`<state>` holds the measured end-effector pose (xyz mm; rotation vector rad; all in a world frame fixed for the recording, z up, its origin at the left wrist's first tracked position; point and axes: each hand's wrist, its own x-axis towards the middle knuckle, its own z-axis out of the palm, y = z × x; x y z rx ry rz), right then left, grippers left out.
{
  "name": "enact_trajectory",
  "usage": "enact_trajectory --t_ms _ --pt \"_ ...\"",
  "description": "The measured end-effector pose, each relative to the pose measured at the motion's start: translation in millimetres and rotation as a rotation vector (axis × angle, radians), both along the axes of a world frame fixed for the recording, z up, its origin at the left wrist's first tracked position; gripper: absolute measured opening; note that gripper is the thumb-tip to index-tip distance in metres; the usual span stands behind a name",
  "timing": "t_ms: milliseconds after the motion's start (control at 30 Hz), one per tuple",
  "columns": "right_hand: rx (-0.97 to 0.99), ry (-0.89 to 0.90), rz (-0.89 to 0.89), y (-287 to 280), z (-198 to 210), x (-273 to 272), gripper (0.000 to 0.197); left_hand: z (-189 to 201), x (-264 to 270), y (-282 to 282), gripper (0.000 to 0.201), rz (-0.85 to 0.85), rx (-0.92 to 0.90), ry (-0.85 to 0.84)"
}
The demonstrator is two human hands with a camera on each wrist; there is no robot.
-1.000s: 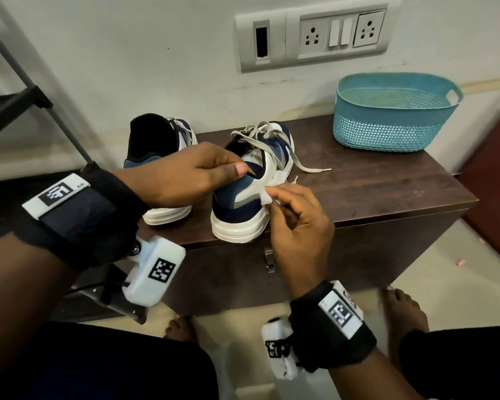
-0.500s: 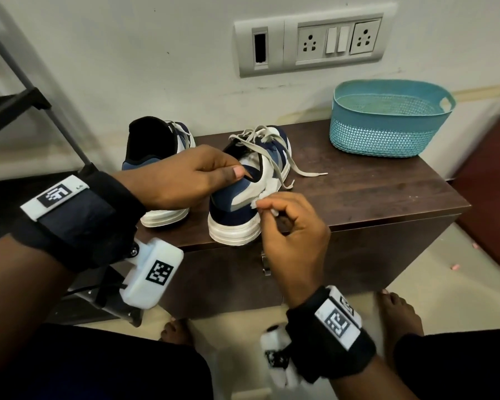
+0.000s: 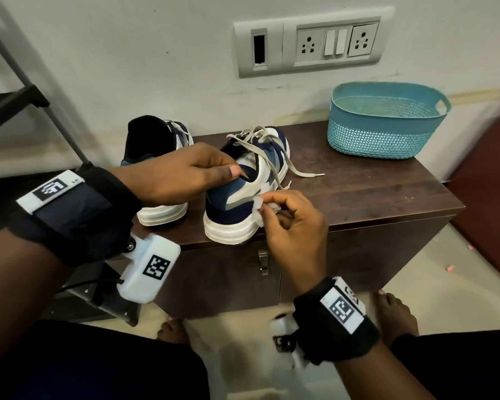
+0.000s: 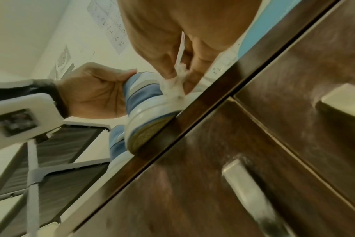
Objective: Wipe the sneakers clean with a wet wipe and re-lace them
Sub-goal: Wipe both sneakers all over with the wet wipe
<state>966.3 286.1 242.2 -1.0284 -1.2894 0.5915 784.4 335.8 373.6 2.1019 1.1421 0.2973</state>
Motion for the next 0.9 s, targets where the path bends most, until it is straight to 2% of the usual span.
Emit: enact_trajectory --t_ms 100,233,333,400,433,467,533,600,667,767,900 --pt "-0.206 0.011 -0.03 19 -1 10 0.016 1 2 -1 0.049 0.013 0.005 0.0" --pt "-0.226 -0.006 -0.035 -1 0 0 0.021 1 1 -1 0.052 0.005 0.024 0.028" --pt "-0.326 0.025 -0.005 1 5 4 0.021 2 1 -1 0.061 0.008 0.004 0.043" --pt "-0.363 -0.021 -0.032 14 10 12 0.02 2 2 -1 0.048 0.009 -0.028 0.048" --pt "-0.367 -0.036 -0.044 20 11 14 0.019 1 2 -1 0.04 0.003 -0.014 0.093" --pt "-0.366 -0.033 -0.048 23 12 14 0.018 2 3 -2 0.04 -0.015 0.042 0.155" --pt "-0.361 -0.001 -0.054 16 9 8 0.018 1 4 -4 0.053 -0.058 0.194 0.265" --pt "-0.348 0.005 -0.057 -6 2 1 0.021 -2 3 -1 0.055 -0.055 0.247 0.283" --pt "-0.359 0.004 0.045 -29 -3 -5 0.021 0 5 0 0.054 -0.051 0.227 0.279" --pt "-0.361 0.102 0.24 -37 6 3 0.02 4 11 1 0.049 -0.076 0.213 0.281" --pt "-0.262 0.222 0.056 -8 20 48 0.028 3 31 3 0.037 -0.101 0.29 0.279"
